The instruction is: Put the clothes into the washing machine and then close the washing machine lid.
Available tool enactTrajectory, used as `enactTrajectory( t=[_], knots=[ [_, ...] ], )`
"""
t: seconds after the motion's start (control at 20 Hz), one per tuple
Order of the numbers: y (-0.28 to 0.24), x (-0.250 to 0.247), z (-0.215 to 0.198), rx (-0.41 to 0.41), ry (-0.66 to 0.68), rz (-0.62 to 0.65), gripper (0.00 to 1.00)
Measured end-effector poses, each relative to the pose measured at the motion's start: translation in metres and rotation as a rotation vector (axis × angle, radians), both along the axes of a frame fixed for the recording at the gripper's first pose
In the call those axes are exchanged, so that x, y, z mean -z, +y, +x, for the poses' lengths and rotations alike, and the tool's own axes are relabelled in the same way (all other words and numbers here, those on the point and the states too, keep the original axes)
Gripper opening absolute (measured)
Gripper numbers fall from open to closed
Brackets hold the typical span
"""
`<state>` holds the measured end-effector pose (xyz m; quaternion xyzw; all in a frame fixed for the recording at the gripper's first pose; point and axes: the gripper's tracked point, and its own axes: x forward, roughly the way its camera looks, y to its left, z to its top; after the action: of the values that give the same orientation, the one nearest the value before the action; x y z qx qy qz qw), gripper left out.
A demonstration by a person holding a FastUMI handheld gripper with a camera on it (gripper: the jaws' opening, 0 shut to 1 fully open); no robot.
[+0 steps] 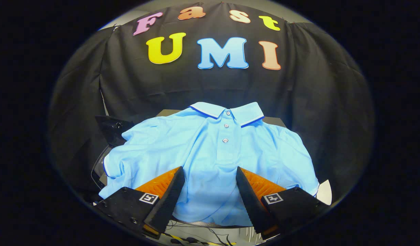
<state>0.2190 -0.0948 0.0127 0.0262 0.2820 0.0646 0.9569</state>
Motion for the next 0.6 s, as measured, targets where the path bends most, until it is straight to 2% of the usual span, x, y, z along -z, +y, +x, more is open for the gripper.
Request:
enactTrajectory(
  t=[0.1, 0.25, 0.3, 0.6],
  knots=[
    [-0.0003, -0.0001, 0.0044, -0.020, -0.015, -0.020, 0.52],
    [-0.0007, -0.0012, -0.0021, -0.023, -0.002, -0.009, 0.51],
    [-0.0001, -0.0022, 0.0061, -0.013, -0.006, 0.001, 0.02],
    [-0.0003, -0.0044, 0.0033, -0.027, -0.008, 0.054, 0.02]
  ],
)
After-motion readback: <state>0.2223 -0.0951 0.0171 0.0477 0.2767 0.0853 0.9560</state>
